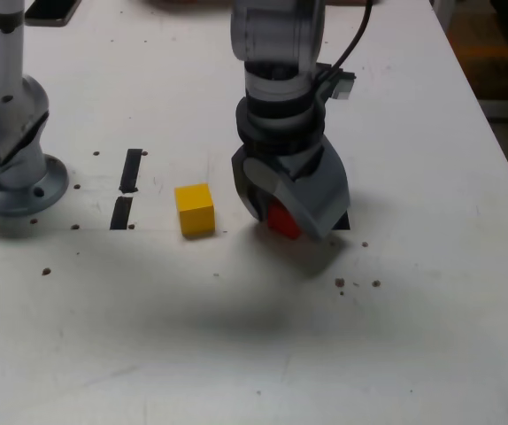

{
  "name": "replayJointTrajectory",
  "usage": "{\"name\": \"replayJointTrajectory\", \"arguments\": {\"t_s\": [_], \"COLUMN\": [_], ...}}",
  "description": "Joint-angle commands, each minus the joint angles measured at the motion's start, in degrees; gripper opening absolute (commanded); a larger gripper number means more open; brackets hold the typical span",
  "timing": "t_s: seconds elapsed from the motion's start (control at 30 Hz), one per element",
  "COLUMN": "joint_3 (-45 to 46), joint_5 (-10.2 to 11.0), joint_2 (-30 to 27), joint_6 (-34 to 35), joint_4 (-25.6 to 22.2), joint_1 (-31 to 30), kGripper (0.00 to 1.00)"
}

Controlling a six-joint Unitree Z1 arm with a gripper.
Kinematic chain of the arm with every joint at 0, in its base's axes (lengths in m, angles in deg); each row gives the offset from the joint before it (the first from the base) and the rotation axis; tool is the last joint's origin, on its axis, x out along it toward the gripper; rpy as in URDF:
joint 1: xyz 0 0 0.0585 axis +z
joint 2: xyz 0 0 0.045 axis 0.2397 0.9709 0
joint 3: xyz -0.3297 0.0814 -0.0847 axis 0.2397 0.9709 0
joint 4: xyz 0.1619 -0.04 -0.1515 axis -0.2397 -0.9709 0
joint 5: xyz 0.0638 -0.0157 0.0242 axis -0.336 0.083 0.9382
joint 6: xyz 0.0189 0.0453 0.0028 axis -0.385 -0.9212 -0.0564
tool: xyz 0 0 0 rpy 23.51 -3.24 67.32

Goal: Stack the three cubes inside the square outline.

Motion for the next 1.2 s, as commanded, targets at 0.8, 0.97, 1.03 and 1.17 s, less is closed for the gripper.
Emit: {"name": "replayJointTrajectory", "arguments": {"t_s": [0.8, 0.97, 1.03, 1.17], "joint_3": [-8.10, -10.36, -10.70, -11.79], "joint_5": [-0.28, -0.55, -0.30, 0.22], "joint_2": [-4.71, -3.86, -3.39, -2.31], "joint_6": [11.96, 20.05, 22.99, 26.98], "joint_4": [-12.46, -14.43, -14.44, -14.67], "joint_1": [0.56, 2.19, 2.72, 4.01], "kGripper": [0.03, 0.03, 0.03, 0.03]}}
